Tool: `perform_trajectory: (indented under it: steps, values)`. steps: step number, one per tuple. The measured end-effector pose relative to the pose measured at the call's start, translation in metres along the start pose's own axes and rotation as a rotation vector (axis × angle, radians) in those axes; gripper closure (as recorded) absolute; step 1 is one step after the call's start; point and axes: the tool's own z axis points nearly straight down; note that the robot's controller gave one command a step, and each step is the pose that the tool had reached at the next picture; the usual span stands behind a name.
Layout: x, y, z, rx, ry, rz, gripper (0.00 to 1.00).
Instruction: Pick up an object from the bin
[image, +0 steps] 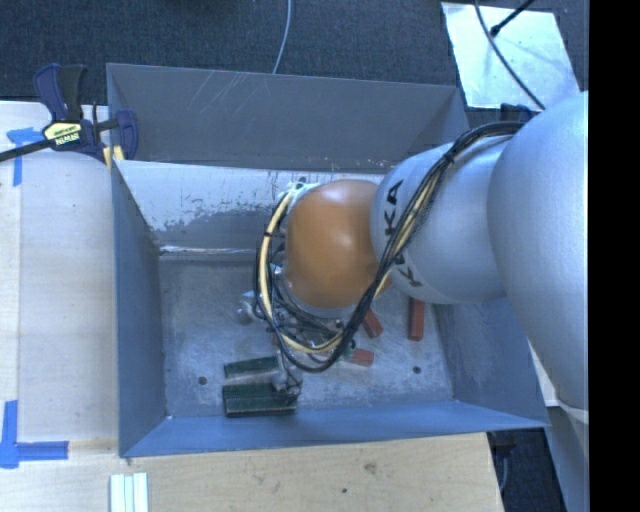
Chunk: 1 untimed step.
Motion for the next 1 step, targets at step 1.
perform_trajectory:
  steps: [1]
  values:
    - [0.0069,-0.0006,0.0122,-0.001,-0.006,0.103,1.00]
